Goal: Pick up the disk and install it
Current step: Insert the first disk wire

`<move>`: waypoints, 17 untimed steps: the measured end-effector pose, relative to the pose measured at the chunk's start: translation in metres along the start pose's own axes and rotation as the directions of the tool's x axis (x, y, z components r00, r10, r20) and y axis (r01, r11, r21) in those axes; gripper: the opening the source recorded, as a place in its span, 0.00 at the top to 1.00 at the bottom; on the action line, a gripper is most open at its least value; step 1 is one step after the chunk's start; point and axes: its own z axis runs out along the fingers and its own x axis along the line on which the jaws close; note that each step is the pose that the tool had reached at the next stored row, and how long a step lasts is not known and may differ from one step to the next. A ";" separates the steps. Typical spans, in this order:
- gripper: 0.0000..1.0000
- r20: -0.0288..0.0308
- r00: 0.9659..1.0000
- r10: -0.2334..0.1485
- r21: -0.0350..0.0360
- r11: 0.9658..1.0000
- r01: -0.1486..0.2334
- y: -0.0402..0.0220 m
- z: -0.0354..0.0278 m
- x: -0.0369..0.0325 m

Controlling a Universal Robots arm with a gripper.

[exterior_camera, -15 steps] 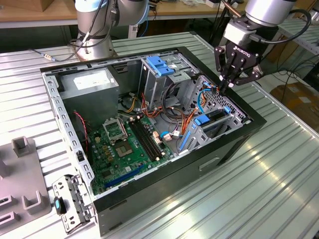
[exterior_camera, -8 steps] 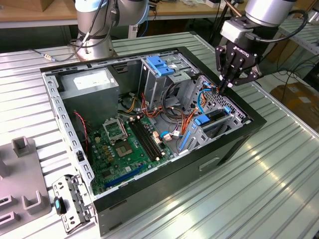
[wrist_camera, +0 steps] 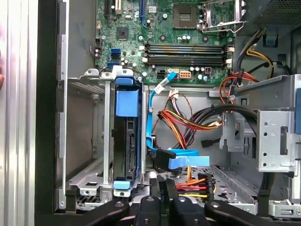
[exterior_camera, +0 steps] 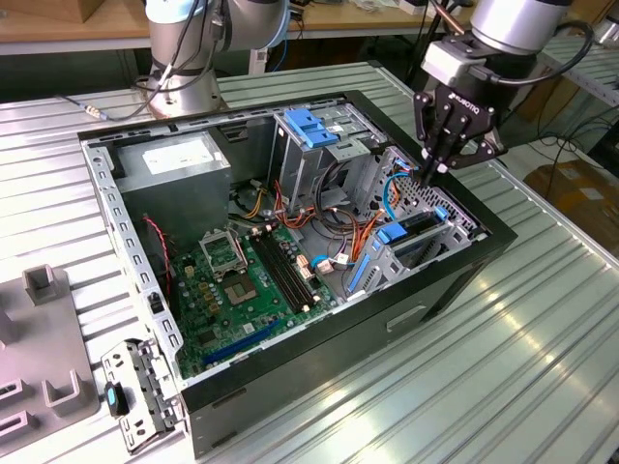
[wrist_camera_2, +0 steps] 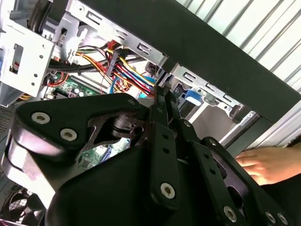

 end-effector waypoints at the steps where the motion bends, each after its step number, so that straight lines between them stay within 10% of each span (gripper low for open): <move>1: 0.84 0.001 1.000 0.001 0.000 1.000 -0.001 0.0004 0.0005 0.0003; 6: 0.84 0.043 0.999 0.001 0.000 1.000 -0.001 0.0017 0.0026 0.0094; 17: 0.84 0.048 0.999 0.001 0.001 1.000 -0.001 0.0075 0.0052 0.0261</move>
